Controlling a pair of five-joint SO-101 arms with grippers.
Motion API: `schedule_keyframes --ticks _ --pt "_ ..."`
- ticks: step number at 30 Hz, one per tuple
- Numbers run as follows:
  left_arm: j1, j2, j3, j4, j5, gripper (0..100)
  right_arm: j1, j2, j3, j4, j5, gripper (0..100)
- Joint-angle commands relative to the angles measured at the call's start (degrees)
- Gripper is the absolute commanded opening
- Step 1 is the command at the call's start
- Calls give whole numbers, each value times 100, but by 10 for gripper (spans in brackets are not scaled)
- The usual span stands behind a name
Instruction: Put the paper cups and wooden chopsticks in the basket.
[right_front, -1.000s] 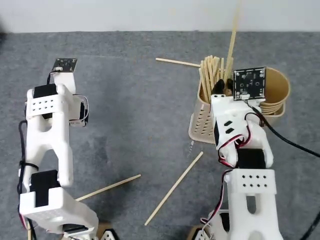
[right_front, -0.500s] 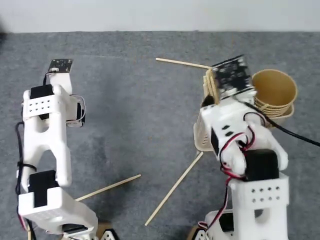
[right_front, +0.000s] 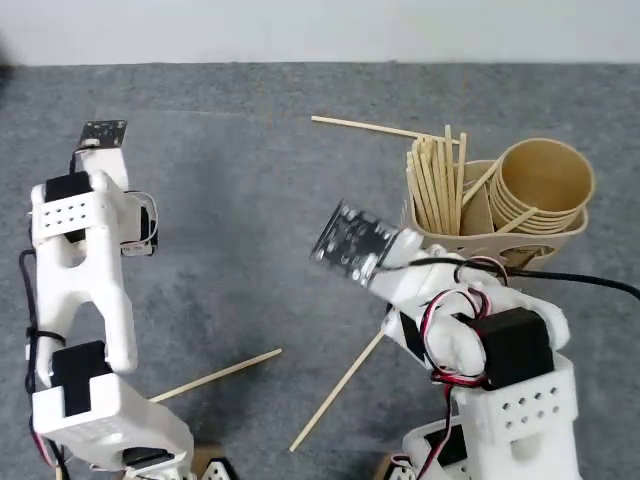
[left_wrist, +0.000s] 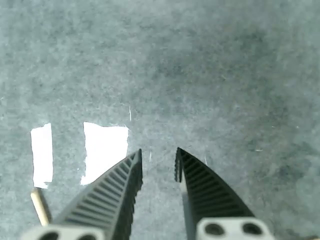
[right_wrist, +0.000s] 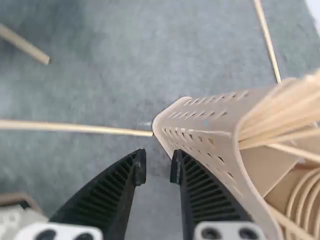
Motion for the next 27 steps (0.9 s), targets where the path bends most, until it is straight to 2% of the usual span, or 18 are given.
schedule_keyframes --ticks 1,6,12,14,18,27 --pt "-35 -334 -31 -79 9 104 -57 -119 202 136 774 96" --pt "-26 -334 -31 -79 26 104 -479 -119 1284 180 1503 100" --pt "-18 -325 -31 -79 26 104 -1473 -119 2242 57 1618 106" --pt "-26 -308 -31 -79 26 104 -1657 -119 2532 -84 1785 142" --pt "-26 -290 -22 -79 26 104 -1719 -119 3095 -532 2145 234" --pt "-35 -281 -13 -79 26 104 -1719 347 3815 -1736 2505 238"
